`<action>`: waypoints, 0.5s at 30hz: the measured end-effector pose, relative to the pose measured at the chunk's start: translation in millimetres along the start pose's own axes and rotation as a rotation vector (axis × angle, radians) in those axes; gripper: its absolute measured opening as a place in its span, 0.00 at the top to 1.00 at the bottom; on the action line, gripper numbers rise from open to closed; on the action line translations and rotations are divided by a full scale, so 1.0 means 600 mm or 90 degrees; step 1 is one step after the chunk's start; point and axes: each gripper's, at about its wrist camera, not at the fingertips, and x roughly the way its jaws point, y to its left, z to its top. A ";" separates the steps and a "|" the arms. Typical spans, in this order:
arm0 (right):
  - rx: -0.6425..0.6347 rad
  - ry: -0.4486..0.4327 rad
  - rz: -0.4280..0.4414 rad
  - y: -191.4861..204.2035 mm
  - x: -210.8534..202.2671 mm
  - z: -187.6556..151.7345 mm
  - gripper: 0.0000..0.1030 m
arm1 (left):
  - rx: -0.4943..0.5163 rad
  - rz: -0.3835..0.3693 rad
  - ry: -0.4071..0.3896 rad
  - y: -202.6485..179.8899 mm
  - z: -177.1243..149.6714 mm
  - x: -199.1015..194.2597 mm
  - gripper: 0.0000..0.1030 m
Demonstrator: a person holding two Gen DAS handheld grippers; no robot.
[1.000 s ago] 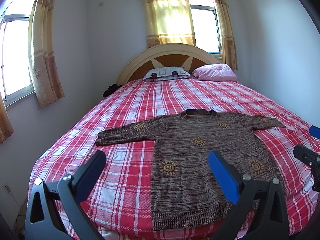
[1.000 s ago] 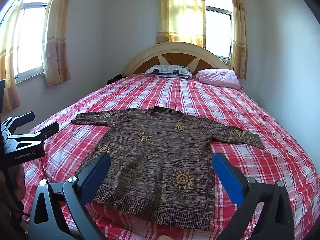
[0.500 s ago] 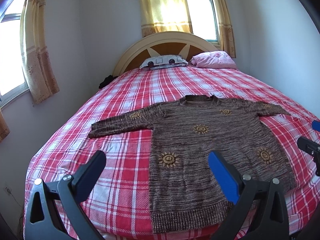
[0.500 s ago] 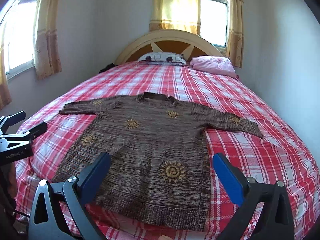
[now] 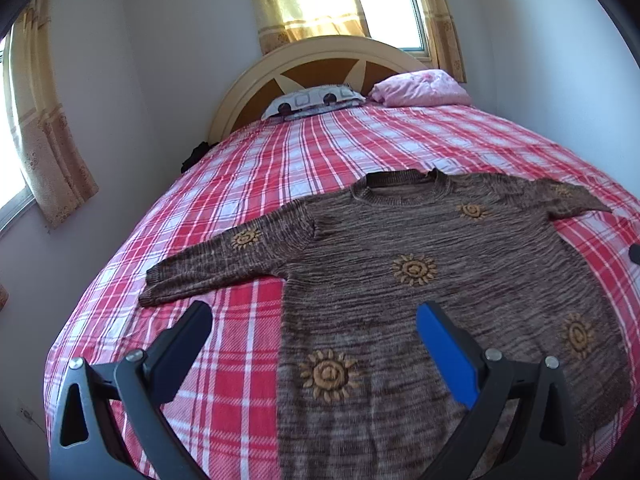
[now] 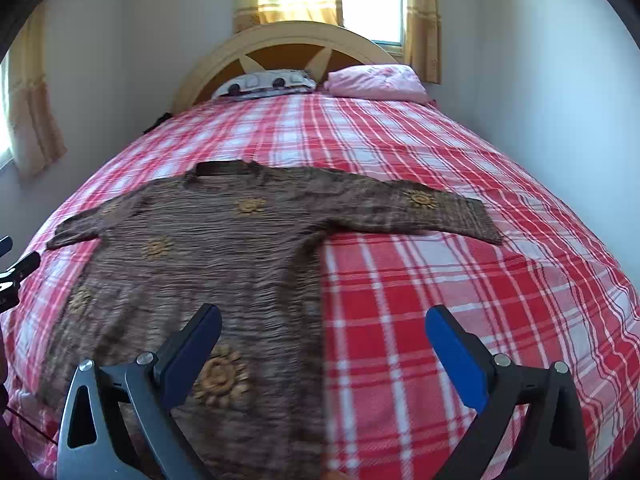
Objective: Fold small clothes
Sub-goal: 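Reach the right gripper to a sweater sleeve cuff and close on it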
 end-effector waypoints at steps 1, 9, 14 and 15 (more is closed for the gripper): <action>0.008 0.006 -0.006 -0.016 0.014 0.006 0.01 | 0.002 0.005 0.004 -0.002 0.004 0.014 0.00; 0.094 0.048 -0.054 -0.146 0.108 0.050 0.01 | -0.019 0.020 0.027 0.006 0.026 0.107 0.00; 0.145 0.051 -0.080 -0.230 0.152 0.075 0.01 | -0.022 0.028 0.052 0.006 0.035 0.161 0.00; 0.151 0.051 -0.085 -0.242 0.157 0.079 0.01 | -0.022 0.030 0.057 0.007 0.038 0.172 0.00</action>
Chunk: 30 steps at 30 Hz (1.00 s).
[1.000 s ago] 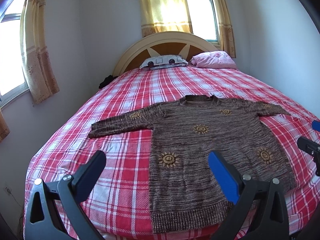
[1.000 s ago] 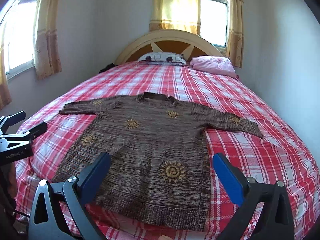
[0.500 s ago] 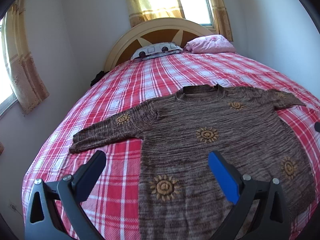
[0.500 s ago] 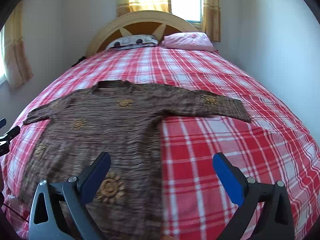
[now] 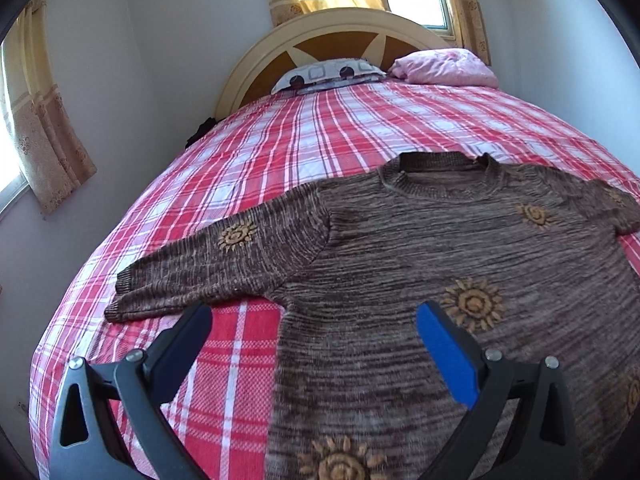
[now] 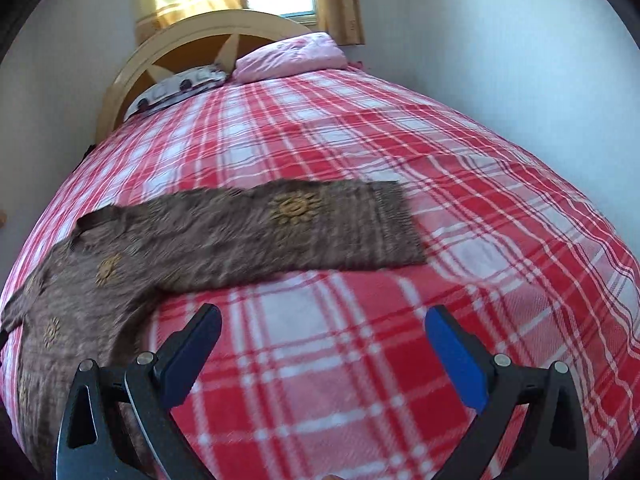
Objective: Fold small clothes
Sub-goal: 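Reach the right gripper to a sweater sleeve cuff and close on it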
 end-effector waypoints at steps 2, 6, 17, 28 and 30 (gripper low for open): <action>0.019 0.006 -0.015 -0.023 0.019 0.015 0.01 | -0.003 0.002 0.007 0.000 0.004 0.017 0.00; 0.062 0.016 -0.031 -0.067 0.059 0.038 0.02 | -0.009 0.007 0.019 0.004 0.017 0.053 0.00; 0.152 0.061 0.003 -0.134 0.126 0.057 0.22 | -0.022 0.036 0.058 0.018 0.029 0.127 0.00; 0.151 0.072 0.044 -0.108 0.151 0.067 0.40 | -0.033 0.023 0.100 0.020 0.028 0.162 0.00; 0.140 0.075 0.036 -0.102 0.159 0.069 0.51 | -0.028 0.023 0.105 0.018 0.028 0.166 0.00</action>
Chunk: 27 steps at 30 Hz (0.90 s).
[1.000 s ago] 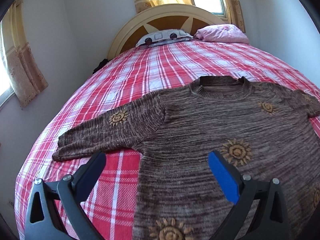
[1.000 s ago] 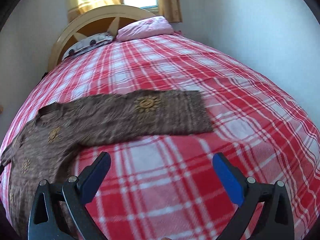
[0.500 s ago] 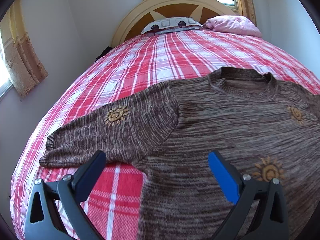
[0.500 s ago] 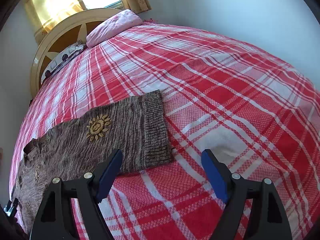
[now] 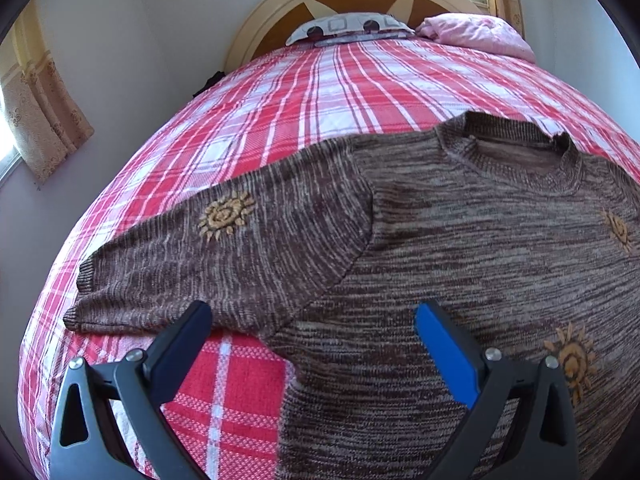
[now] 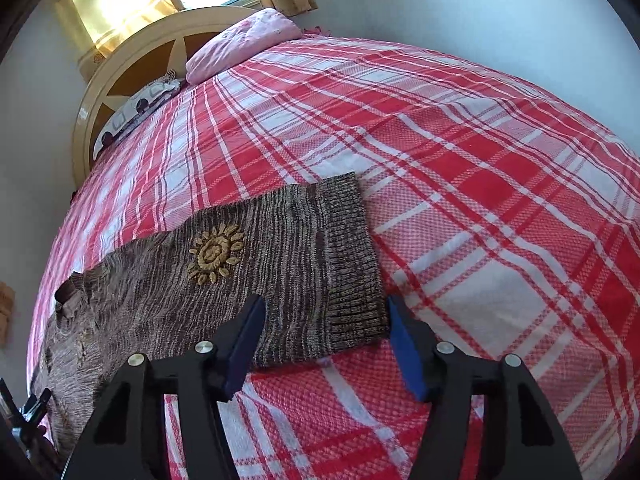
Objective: Fold small clothes
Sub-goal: 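Reach the right gripper to a sweater sleeve cuff and close on it, then fold the held sleeve across the sweater body with the right gripper, then open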
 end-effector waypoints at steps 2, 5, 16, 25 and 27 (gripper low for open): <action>-0.014 -0.001 -0.020 0.006 0.007 0.005 0.63 | 0.006 -0.001 0.005 -0.003 -0.001 0.003 0.00; -0.023 -0.002 -0.026 0.008 0.012 0.012 0.79 | 0.007 -0.002 0.006 -0.003 -0.001 0.004 0.00; -0.160 -0.076 -0.017 0.136 -0.027 0.017 0.88 | 0.011 -0.003 0.003 -0.008 -0.004 0.005 0.00; -0.348 -0.115 0.076 0.372 -0.059 -0.057 0.88 | 0.007 -0.006 0.004 -0.008 -0.005 0.006 0.00; -0.380 -0.104 0.096 0.415 -0.051 -0.086 0.88 | 0.007 -0.007 0.005 -0.008 -0.005 0.007 0.00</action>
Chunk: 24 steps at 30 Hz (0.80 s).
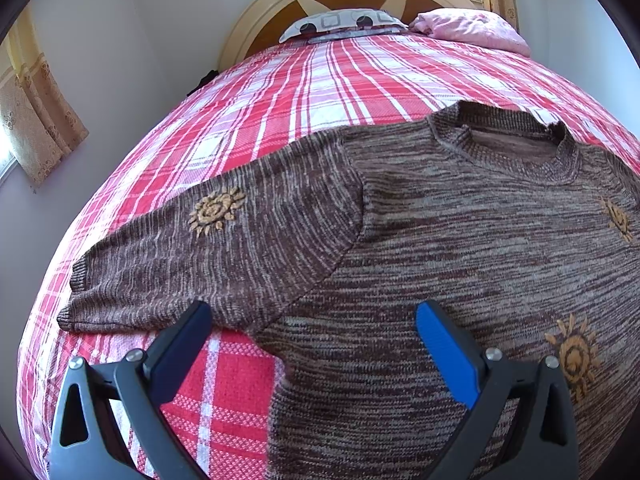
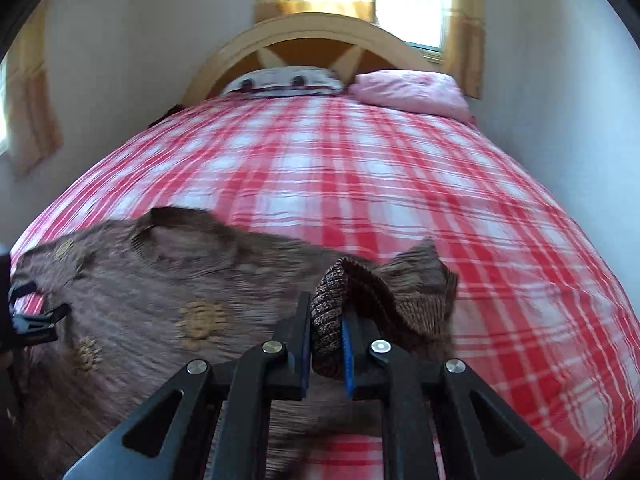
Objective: Fold small clothes
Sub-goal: 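Fold the held sleeve across the sweater body with the right gripper, then open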
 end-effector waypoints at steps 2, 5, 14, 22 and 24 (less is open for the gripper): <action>-0.026 0.016 0.031 0.052 0.019 -0.011 0.88 | -0.001 -0.002 0.001 0.001 0.000 0.000 0.00; -0.057 0.070 0.080 0.103 0.055 -0.033 0.88 | -0.001 -0.007 0.001 0.001 -0.001 0.000 0.00; -0.032 0.050 0.130 0.058 -0.011 -0.087 0.29 | -0.007 -0.070 -0.038 -0.014 0.007 -0.056 0.00; 0.078 -0.002 0.017 -0.063 -0.066 -0.131 0.28 | 0.141 -0.205 -0.080 -0.202 0.039 -0.145 0.04; 0.092 0.001 0.007 -0.077 -0.062 -0.149 0.28 | 0.167 -0.231 -0.080 -0.246 0.048 -0.155 0.08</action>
